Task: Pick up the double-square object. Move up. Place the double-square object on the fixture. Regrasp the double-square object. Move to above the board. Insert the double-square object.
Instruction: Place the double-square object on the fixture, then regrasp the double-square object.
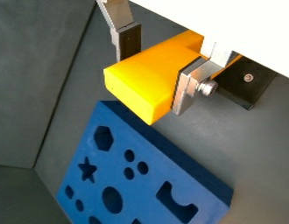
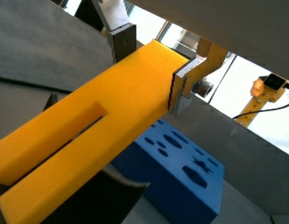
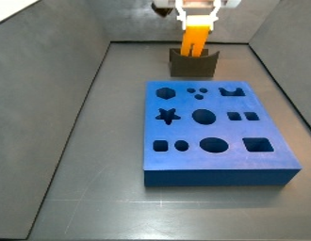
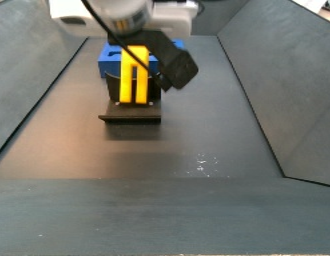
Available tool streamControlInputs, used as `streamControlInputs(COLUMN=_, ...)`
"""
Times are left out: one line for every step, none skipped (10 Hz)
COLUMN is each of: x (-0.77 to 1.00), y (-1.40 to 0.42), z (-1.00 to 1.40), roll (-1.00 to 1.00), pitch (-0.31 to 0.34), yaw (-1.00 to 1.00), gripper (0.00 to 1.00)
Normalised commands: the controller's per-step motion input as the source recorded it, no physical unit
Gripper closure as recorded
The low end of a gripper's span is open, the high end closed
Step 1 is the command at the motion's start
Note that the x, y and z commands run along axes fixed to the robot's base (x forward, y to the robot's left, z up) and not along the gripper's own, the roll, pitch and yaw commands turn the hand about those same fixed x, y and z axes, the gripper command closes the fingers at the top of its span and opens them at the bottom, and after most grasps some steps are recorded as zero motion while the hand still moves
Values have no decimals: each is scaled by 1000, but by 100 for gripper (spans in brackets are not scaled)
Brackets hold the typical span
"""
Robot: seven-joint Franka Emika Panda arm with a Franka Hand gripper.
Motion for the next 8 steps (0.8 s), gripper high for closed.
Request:
streamControlInputs(x=97, y=50, z=-789, roll=-78, pitch=-18, yaw=44, gripper=100)
streamControlInputs(x=85, y=35, z=-624, roll=-73, pitch=11, yaw=29, gripper=100)
streamControlInputs(x=80, y=26, z=-462, roll=-70, pitch=21, yaw=10, gripper=100)
streamControlInputs(x=73, y=25, z=-358, roll=-64, pitch=17, yaw=-7, gripper=100)
streamControlInputs(x=68, y=23, z=-301, roll=-65, pitch=9, yaw=-18, gripper=100)
streamControlInputs(x=59, y=17, z=-181, roll=-71, pitch=-13, yaw=-36, gripper=100)
streamControlInputs(x=0, y=0, z=0, roll=0, pitch=0, yaw=0, gripper=0)
streamControlInputs(x=0, y=0, z=1000, roll=-61, pitch=48, yaw=-50, gripper=0)
